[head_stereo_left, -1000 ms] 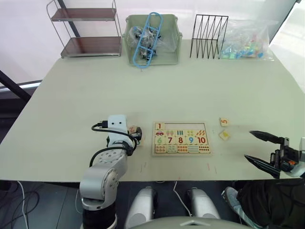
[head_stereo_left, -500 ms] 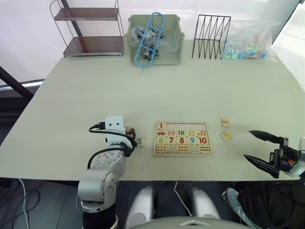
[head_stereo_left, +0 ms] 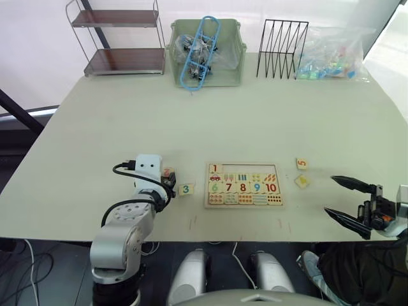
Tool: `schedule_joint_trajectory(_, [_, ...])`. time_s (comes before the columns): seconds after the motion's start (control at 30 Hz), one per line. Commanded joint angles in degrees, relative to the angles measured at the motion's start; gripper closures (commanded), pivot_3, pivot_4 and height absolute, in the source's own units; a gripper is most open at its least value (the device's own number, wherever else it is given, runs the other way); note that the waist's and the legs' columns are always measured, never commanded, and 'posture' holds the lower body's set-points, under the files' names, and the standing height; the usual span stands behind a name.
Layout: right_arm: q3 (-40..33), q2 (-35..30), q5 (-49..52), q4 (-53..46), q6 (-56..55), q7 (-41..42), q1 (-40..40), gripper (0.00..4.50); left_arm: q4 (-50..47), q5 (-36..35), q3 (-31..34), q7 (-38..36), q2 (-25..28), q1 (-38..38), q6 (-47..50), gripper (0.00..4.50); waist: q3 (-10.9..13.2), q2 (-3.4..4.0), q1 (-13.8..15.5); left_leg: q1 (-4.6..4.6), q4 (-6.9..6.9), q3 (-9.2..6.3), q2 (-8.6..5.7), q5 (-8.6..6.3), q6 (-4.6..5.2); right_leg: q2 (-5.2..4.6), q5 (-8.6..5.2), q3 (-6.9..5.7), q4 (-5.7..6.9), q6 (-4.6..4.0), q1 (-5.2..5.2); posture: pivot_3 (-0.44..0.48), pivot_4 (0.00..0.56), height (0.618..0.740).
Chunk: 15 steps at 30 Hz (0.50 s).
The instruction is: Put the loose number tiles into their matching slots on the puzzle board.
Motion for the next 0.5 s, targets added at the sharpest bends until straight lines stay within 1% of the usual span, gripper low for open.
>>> schedule_joint_trajectory(0.03, [-0.2, -0.2, 0.5, -0.6, -0.8, 1.0, -0.3, 0.0, -0.4, -1.0, 1.1, -2.2, 1.0, 0.0, -1.6, 2.84, 0.0, 0.0, 0.0, 0.0, 0.0, 0.0, 0.0, 0.0, 0.0, -0.01, -0.01, 0.0, 0.0, -0.01, 0.0, 0.0, 0.15, 0.74])
schedule_joint_trajectory(0.13, [-0.2, -0.1, 0.6, -1.0, -0.7, 1.2, -0.2, 0.0, -0.2, -1.2, 1.3, -4.1, 2.9, 0.6, -2.4, 2.93, 0.0, 0.0, 0.0, 0.0, 0.0, 0.0, 0.0, 0.0, 0.0, -0.02, -0.01, 0.0, 0.0, -0.02, 0.0, 0.0, 0.15, 0.74])
schedule_joint_trajectory(0.23, [0.0, 0.1, 0.8, -2.0, -0.4, 1.0, 0.1, 0.0, 0.3, -1.7, 1.7, -7.5, 6.6, 1.4, -4.5, 2.93, 0.0, 0.0, 0.0, 0.0, -0.01, 0.0, 0.01, 0.0, 0.0, -0.02, -0.01, 0.0, 0.0, -0.02, 0.0, 0.0, 0.15, 0.74])
schedule_joint_trajectory(0.3, [0.7, 0.3, 0.5, -3.0, -0.7, 1.3, 0.4, 0.0, 1.5, -2.2, 2.2, -11.9, 10.8, 2.6, -7.9, 2.93, 0.0, 0.0, -0.1, 0.0, -0.02, 0.0, 0.03, 0.0, 0.0, -0.02, -0.02, 0.0, 0.0, -0.04, -0.03, 0.0, 0.15, 0.74])
schedule_joint_trajectory(0.4, [1.2, 0.8, 0.7, -4.0, -0.4, 0.8, 0.6, 0.0, 4.7, -4.1, 3.7, -20.8, 18.0, 4.5, -14.6, 2.93, 0.0, 0.03, -0.1, 0.01, -0.04, 0.02, 0.09, 0.0, -0.01, -0.01, -0.03, 0.0, 0.0, -0.07, -0.06, 0.0, 0.15, 0.74])
schedule_joint_trajectory(0.5, [1.4, 0.9, 0.8, -4.3, -0.3, 0.6, 0.6, 0.0, 8.4, -5.6, 4.8, -28.4, 23.5, 5.8, -20.8, 2.93, 0.0, 0.05, 0.0, 0.0, -0.05, 0.05, 0.1, 0.0, -0.01, -0.09, -0.04, 0.0, -0.02, -0.08, -0.06, 0.0, 0.15, 0.74])
